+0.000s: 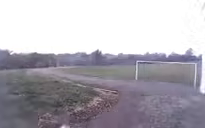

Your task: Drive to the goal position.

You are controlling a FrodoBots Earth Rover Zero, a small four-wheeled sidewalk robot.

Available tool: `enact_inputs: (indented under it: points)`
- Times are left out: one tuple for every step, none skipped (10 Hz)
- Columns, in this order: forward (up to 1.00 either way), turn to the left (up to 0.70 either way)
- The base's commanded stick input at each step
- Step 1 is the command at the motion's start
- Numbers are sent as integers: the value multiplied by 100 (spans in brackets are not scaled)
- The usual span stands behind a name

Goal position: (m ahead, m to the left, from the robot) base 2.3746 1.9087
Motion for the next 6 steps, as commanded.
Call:
enact_inputs:
  points:
    - [0, -3]
    - [26, 0]
    - [38, 0]
    - [45, 0]
    - [45, 0]
    - [45, -27]
